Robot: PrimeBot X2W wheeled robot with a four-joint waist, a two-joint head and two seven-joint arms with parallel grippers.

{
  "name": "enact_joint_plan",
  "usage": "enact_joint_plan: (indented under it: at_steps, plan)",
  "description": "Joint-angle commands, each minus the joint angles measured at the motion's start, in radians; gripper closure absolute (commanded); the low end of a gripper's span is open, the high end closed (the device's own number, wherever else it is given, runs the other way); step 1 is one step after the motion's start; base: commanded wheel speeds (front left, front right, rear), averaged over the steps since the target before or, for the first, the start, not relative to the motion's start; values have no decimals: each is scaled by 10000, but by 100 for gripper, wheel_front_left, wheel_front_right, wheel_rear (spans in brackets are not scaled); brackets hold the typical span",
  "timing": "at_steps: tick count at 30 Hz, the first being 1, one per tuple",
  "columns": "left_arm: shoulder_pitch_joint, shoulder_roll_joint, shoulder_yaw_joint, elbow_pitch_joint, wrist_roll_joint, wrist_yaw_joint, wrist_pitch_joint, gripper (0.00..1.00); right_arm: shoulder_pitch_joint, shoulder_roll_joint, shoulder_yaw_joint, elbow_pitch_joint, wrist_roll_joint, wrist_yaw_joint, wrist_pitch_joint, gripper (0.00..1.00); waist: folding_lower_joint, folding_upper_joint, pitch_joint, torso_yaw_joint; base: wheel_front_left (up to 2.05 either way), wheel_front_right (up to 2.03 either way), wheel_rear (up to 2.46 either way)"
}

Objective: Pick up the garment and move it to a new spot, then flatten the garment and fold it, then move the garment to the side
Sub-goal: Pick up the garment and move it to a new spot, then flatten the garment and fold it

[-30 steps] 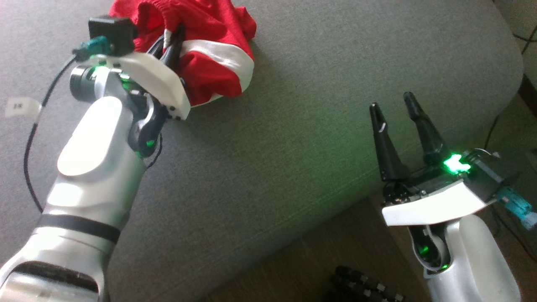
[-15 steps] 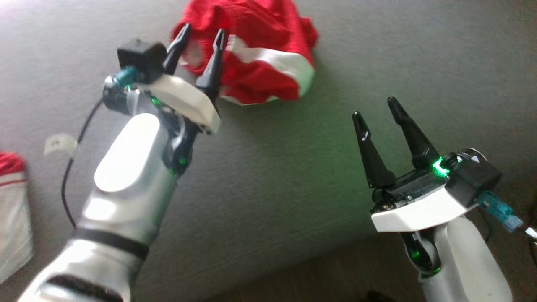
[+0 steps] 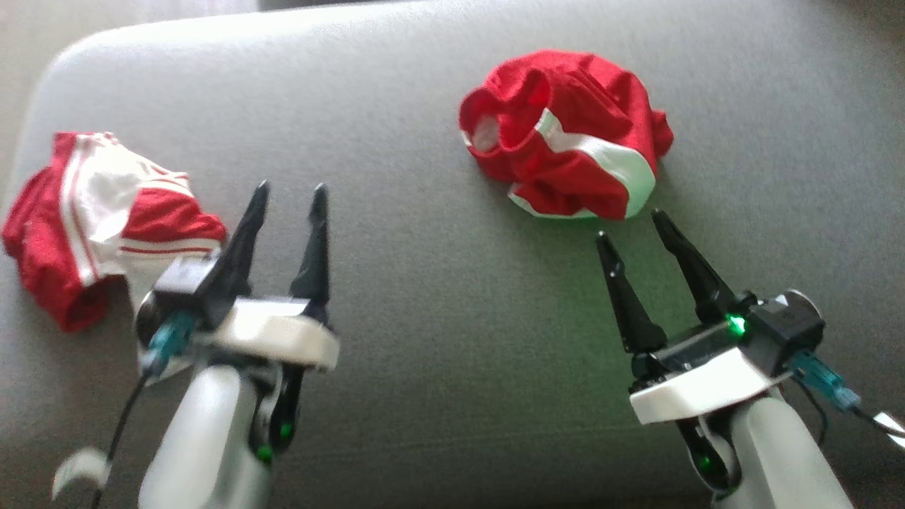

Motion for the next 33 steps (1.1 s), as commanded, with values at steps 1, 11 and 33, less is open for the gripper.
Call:
enact_joint_plan:
  at_steps: [1, 11, 33]
  plan:
    - [107, 120, 497, -623, 187, 73, -119, 0, -18, -64, 133, -278, -27, -2, -95, 0, 1, -1, -497, 413, 0, 0, 0]
    - [2861, -200, 1757, -2565, 1130, 432, -119, 0, 840, -64, -700, -243, -296, -2, -95, 0, 1, -1, -1452, 644, 0, 0, 0]
    - [4067, -309, 2346, -2923, 2238, 227, -120, 0, 1617, -64, -1088, -364, -402, -2, -95, 0, 1, -1, -2025, 644, 0, 0, 0]
